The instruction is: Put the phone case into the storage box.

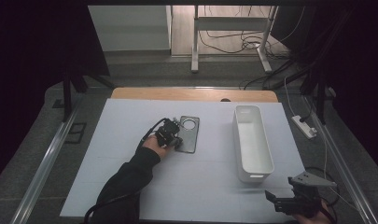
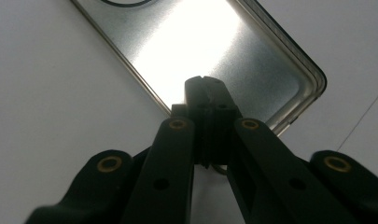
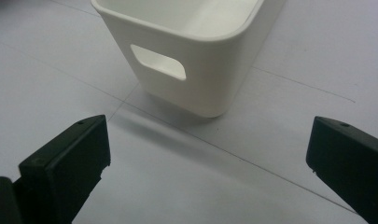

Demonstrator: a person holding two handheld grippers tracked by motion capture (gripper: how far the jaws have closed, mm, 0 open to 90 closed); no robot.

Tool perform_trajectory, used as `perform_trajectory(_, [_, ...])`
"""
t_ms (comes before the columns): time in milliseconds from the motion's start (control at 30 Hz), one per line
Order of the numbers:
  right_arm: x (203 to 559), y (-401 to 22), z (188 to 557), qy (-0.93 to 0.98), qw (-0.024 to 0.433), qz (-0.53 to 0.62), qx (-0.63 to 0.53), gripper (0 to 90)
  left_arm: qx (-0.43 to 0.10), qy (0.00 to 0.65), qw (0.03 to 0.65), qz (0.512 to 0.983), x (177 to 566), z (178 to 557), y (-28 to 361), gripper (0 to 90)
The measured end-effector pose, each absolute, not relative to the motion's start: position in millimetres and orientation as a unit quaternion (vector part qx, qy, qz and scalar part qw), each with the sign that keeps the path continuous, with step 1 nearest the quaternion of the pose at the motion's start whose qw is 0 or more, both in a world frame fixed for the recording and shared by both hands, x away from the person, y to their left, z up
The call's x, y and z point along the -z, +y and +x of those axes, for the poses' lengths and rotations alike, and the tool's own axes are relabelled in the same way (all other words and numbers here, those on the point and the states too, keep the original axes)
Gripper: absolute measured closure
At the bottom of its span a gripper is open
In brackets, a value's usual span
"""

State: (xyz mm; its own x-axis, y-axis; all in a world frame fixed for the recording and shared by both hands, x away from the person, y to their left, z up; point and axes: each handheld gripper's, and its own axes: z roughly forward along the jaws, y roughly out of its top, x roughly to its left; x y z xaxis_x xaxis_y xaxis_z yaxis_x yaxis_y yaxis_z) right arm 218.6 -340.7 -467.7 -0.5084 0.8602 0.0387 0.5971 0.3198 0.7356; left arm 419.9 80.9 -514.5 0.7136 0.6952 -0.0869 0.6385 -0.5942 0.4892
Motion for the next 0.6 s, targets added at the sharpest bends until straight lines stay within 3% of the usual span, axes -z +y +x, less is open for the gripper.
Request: perform_trajectory(600, [467.8, -341.0, 219.0, 0.791, 0.183, 0.463, -0.355, 0.4, -0.071, 0.396, 0.241, 0.883, 515.1, 433.0, 103.7, 89.2])
